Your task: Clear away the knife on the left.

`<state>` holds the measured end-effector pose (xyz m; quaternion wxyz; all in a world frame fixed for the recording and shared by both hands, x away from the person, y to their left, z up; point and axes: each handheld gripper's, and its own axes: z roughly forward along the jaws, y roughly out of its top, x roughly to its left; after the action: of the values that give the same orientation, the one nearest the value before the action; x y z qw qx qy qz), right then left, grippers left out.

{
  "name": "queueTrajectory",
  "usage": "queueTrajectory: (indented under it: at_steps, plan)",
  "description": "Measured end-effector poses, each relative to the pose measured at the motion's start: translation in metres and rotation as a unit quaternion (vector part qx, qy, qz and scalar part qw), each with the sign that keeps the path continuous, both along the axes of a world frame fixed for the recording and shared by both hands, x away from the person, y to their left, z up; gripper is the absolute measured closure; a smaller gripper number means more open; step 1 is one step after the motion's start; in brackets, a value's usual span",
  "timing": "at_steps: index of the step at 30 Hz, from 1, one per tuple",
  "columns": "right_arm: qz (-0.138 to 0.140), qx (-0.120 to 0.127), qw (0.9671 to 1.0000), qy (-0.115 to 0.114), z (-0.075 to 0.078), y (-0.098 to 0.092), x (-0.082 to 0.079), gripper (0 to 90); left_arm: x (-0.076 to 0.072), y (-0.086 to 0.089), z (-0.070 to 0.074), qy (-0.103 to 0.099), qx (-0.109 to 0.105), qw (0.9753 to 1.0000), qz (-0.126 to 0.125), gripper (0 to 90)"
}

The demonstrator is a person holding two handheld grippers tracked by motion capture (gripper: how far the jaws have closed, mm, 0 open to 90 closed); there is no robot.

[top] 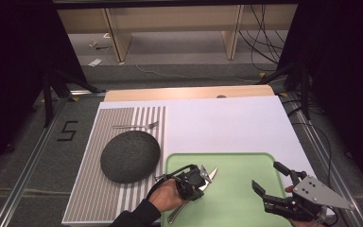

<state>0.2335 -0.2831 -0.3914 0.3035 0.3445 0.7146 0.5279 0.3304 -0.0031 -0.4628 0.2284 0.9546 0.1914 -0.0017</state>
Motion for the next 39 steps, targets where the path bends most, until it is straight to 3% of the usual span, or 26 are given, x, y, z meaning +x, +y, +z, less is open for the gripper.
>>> queueTrajectory:
  at_steps: [39]
  plan:
    - [-0.001, 0.0, 1.0, 0.002, -0.001, 0.0, 0.0, 15.8, 0.007, 0.047, 0.002, 0.02, 0.025, 0.9985, 0.044, 90.0]
